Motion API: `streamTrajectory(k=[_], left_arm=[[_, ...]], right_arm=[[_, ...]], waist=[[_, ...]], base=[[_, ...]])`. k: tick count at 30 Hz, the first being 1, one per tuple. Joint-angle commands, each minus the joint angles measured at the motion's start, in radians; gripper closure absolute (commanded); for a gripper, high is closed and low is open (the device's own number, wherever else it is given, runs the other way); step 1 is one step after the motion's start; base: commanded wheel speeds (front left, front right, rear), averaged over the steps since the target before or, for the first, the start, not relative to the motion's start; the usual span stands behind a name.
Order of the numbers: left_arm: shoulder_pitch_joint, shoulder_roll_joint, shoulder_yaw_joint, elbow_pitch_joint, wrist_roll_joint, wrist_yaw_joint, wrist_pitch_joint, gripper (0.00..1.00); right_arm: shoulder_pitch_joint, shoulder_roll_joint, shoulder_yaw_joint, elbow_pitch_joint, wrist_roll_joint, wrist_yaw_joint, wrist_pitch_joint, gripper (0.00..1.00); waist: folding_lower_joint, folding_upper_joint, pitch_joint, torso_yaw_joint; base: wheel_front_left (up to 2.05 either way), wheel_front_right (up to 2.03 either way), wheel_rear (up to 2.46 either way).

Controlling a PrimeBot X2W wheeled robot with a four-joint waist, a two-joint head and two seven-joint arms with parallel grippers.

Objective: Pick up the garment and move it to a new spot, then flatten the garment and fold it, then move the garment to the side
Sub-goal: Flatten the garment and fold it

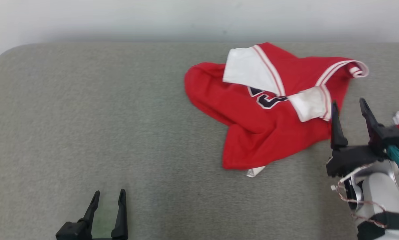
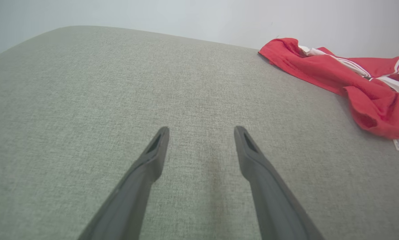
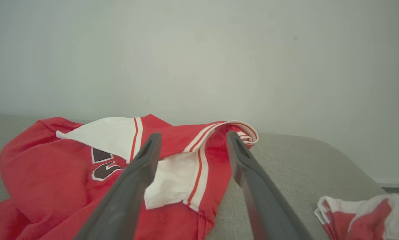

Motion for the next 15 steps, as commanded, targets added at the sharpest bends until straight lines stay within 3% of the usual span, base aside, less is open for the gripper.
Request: streamTrajectory(k=[1,15], left_arm=[[0.017,0.0,0.007,0.003,0.007,0.0,-0.003,0.0],[0.049,0.0,0.026,0.02,0.002,-0.009,-0.003,0.0]], right_arm=[[0.043,0.014,-0.001,-0.031,0.022,0.001,0.0,0.0],[0.266,0.086,0.054,-0.137,0.075,0.001,0.0,0.0]], waist=[[0.0001,0.0,-0.054,-0.077],[0.0001,0.0,-0.132,-0.236]], base=[[0.0,0.0,0.0],[0.0,0.0,0.0]])
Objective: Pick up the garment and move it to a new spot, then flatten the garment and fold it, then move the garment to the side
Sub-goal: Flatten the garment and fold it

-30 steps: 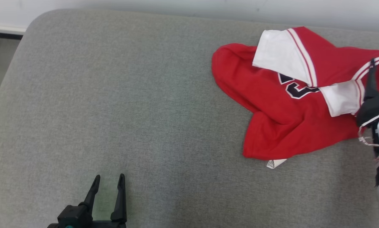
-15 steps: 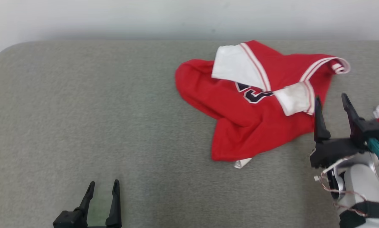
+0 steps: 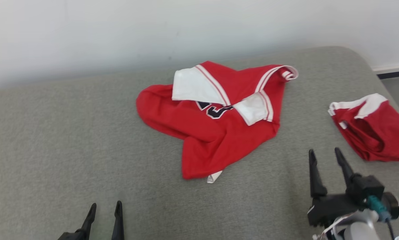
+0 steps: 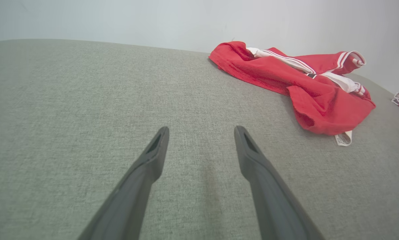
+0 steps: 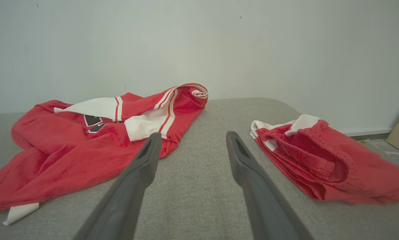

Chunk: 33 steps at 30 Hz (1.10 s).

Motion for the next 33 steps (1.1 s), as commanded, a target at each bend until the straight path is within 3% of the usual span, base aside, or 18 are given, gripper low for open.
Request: streamTrajectory(k=[1,16,26,33], left_arm=[[0.014,0.0,0.003,0.0,-0.003,-0.006,-0.003,0.0],[0.017,-0.001,-0.033,0.018,-0.012,-0.006,-0.003,0.0],[-0.087,0.0,-0.213,0.08,-0.067,-0.005,-0.003,0.0],[-0.184,0.0,-0.255,0.156,-0.071,-0.005,-0.003,0.0]], right_arm=[[0.019,0.007,0.009,-0.002,0.002,0.001,0.0,0.0],[0.087,0.042,0.068,-0.013,0.016,0.001,0.0,0.0],[0.069,0.041,0.092,-0.007,0.025,0.001,0.0,0.0],[0.039,0.033,0.097,-0.009,0.034,0.001,0.0,0.0]], waist=[[0.0002,0.0001,-0.047,-0.053],[0.0002,0.0001,-0.061,-0.096],[0.0002,0.0001,-0.031,-0.128],[0.0002,0.0001,0.022,-0.178]], base=[[0.0,0.0,0.0],[0.0,0.0,0.0],[0.0,0.0,0.0],[0.0,0.0,0.0]])
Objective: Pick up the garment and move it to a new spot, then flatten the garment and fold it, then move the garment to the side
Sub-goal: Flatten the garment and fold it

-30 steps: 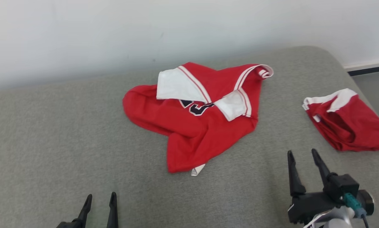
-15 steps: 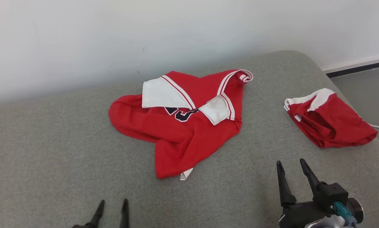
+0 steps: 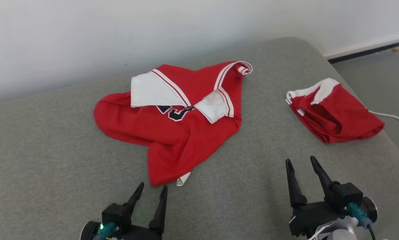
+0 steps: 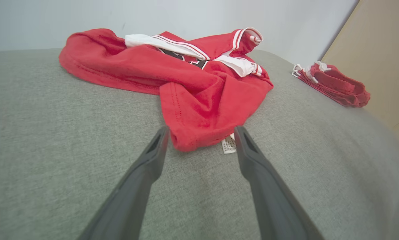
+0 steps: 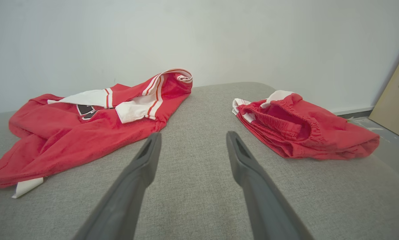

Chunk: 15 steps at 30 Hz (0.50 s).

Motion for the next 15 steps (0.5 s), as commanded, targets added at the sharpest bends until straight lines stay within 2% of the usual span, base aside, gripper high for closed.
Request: streamTrajectory(k=[1,9,15], left_arm=[[-0.025,0.002,0.003,0.016,0.011,0.002,-0.003,0.0],[-0.105,0.002,0.057,0.099,0.043,0.024,-0.003,0.0],[-0.119,0.002,0.074,0.111,0.036,0.026,-0.003,0.0]], right_arm=[[-0.011,-0.001,0.002,-0.003,0.009,0.001,0.0,0.0],[-0.04,0.005,-0.004,-0.008,0.021,0.001,0.0,0.0],[-0.043,0.012,-0.013,-0.002,0.02,0.001,0.0,0.0]], waist=[[0.0,0.0,0.039,-0.038],[0.0,0.0,0.086,-0.096],[0.0,0.0,0.097,-0.121]], base=[[0.0,0.0,0.0],[0.0,0.0,0.0],[0.0,0.0,0.0]])
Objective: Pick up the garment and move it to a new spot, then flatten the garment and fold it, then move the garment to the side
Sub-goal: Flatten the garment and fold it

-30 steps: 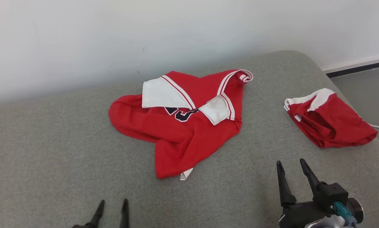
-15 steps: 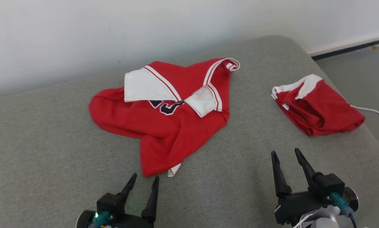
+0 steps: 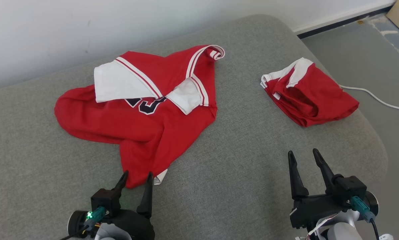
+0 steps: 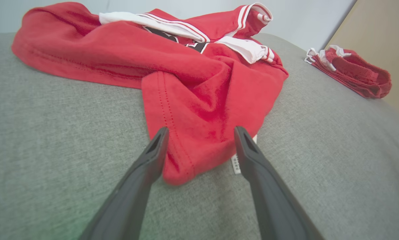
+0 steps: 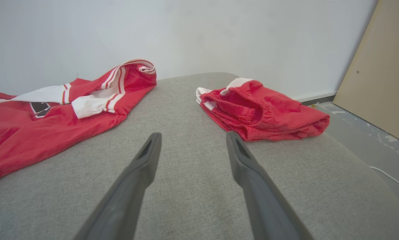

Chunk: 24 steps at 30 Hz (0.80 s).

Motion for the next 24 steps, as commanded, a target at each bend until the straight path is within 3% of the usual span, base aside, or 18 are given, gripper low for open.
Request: streamTrajectory(k=[1,9,18,19,20,24], left_arm=[[-0.007,0.002,0.005,0.005,0.002,0.005,-0.003,0.0],[-0.008,0.002,0.034,0.017,0.033,0.06,-0.003,0.0],[-0.006,0.002,0.025,0.046,0.023,0.047,-0.003,0.0],[-0.009,0.002,0.023,0.052,0.022,0.044,-0.003,0.31],[-0.013,0.002,0.019,0.056,0.022,0.043,-0.003,1.0],[-0.023,0.002,0.017,0.051,0.023,0.043,-0.003,1.0]], right_arm=[[-0.004,0.006,-0.002,0.002,0.003,0.001,0.0,0.0],[-0.009,0.01,-0.017,0.008,0.002,0.001,0.0,0.0],[-0.017,0.014,-0.007,0.014,0.008,0.001,0.0,0.0],[-0.018,0.014,-0.007,0.014,0.01,0.001,0.0,0.0],[-0.018,0.014,-0.007,0.015,0.01,0.001,0.0,0.0],[-0.015,0.014,-0.017,0.014,0.009,0.001,0.0,0.0]], waist=[[-0.0002,0.0,0.01,-0.012],[-0.0002,0.0,0.012,-0.004],[-0.0002,0.0,0.018,-0.009],[-0.0002,0.0,0.018,-0.011],[-0.0002,0.0,0.019,-0.012],[-0.0002,0.0,0.018,-0.01]], base=[[0.0,0.0,0.0],[0.0,0.0,0.0],[0.0,0.0,0.0],[0.0,0.0,0.0],[0.0,0.0,0.0],[0.0,0.0,0.0]])
